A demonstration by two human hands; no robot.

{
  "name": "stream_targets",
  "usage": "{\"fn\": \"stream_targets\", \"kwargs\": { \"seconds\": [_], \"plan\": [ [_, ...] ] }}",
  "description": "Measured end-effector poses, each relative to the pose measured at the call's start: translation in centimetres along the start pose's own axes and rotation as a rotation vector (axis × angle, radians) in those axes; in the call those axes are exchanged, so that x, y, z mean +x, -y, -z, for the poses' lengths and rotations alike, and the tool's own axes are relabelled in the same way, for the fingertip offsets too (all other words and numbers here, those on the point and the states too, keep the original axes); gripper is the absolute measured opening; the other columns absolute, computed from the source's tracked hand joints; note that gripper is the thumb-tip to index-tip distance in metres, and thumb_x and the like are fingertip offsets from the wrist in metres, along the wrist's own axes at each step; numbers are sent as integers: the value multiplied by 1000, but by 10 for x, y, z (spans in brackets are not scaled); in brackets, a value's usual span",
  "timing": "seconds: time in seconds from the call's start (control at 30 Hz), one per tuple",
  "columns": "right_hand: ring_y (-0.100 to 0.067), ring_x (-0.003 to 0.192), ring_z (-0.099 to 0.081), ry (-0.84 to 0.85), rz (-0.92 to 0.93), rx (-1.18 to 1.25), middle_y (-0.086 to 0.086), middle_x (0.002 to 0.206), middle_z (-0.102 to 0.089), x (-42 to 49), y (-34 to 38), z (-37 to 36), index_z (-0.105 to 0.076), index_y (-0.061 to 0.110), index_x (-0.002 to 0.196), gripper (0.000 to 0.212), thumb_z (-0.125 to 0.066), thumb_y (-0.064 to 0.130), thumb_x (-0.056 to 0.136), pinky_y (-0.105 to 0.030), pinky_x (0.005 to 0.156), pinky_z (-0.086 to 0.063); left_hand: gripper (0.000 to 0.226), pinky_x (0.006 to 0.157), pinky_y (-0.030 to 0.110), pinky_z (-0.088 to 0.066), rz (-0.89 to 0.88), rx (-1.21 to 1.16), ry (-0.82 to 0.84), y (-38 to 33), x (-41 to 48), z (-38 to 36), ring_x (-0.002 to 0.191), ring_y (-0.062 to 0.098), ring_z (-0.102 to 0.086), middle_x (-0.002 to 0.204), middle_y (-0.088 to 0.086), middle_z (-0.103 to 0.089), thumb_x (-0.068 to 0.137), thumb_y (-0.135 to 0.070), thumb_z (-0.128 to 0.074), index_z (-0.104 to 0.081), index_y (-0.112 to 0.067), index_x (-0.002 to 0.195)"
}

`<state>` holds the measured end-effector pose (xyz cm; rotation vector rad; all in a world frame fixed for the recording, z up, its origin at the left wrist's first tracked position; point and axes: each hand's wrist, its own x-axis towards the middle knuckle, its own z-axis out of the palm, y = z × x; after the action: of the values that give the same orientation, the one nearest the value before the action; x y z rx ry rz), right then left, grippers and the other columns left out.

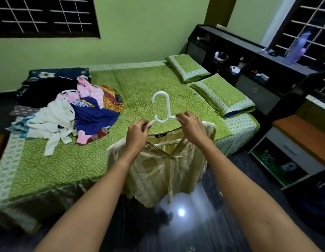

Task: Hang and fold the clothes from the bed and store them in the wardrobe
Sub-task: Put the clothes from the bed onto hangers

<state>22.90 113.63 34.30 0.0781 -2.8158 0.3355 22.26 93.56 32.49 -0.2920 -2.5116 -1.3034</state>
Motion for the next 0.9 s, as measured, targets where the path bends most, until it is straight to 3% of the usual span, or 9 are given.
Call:
{"fn": "stream_targets", "kwargs": {
  "seconds": [0.23,0.6,0.8,0.9],
  "plan": [
    [-33,91,-52,129,0,-5,-12,102,-50,41,-61,-31,-57,15,119,26,-39,18,99,-38,76,-32,20,68,34,-45,118,-26,59,13,34,-71,82,29,-62,89,17,-68,91,-16,-59,-67,1,98],
    [-36,100,-54,371,-59,13,-15,107,-53,163,-139,-121,-58,11,118,30,-45,3,92,-41,78,-41,19,68,24,-38,329,-62,250,77,158,-170,88,29,-63,93,19,-69,88,-14,-63,-68,2,97],
    [-36,97,-55,448,-106,61,-18,106,-55,231,-168,-162,-60,7,115,25,-44,9,95,-39,76,-42,20,70,28,-38,421,-35,290,103,223,-211,85,23,-59,95,19,-69,89,-14,-62,-68,3,97],
    [-37,98,-56,475,-113,70,-19,104,-57,264,-181,-187,-62,5,111,25,-45,17,97,-41,77,-43,19,67,25,-34,443,-3,277,117,250,-231,89,28,-61,95,21,-68,90,-12,-60,-67,4,97]
  ]
}}
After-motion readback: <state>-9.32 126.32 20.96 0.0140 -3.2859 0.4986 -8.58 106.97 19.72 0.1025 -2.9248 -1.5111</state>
